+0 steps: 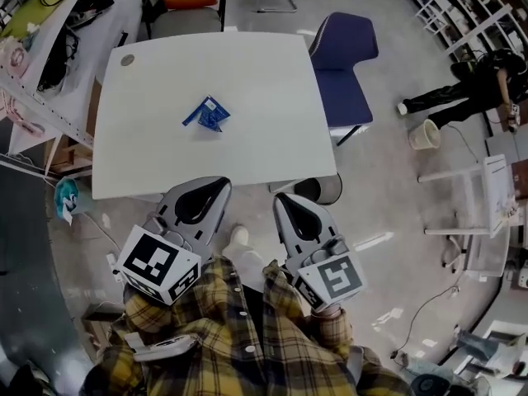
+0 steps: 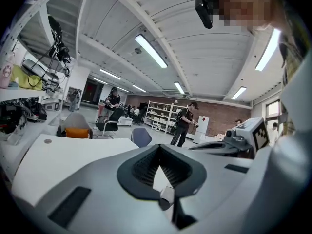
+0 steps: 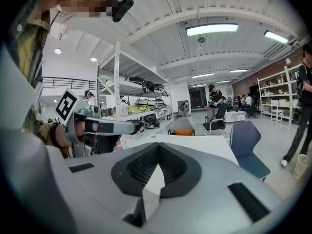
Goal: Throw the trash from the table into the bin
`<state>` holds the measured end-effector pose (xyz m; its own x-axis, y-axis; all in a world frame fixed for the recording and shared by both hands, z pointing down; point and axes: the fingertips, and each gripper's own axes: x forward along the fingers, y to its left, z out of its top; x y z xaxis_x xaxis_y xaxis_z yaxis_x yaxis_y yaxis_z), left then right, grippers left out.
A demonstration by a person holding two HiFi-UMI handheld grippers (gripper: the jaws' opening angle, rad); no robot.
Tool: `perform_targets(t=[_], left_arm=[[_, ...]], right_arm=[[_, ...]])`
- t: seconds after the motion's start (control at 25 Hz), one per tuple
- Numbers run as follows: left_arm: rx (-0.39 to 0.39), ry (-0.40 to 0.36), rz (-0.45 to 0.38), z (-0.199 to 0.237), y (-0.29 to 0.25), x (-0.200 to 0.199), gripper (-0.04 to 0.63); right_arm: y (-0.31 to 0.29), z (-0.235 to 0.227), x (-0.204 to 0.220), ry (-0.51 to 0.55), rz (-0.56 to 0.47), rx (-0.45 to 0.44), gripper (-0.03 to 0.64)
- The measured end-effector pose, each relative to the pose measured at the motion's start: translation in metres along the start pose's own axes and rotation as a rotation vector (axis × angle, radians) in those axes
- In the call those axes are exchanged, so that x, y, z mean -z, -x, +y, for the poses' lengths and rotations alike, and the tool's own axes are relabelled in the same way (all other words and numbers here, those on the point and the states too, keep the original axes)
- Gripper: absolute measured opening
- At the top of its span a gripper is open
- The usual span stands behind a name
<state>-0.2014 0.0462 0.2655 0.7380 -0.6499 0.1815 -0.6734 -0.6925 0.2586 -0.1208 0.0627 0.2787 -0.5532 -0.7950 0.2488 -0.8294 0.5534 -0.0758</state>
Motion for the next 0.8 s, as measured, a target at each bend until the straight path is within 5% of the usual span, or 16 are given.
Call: perform_targets(t=[0.44, 0.8], left_arm=[[-0.140, 0.047, 0.007, 0.026, -0.027, 0.009, 0.008], [-0.189, 0.054, 0.000, 0.075, -0.051, 0.002, 0.008]], right_arm=[[-0.030, -0.028, 0.009, -0.008, 0.047, -0.142, -0.002], [-0.076, -0.046, -0.002, -0.002, 0.060, -0.172, -0.002]])
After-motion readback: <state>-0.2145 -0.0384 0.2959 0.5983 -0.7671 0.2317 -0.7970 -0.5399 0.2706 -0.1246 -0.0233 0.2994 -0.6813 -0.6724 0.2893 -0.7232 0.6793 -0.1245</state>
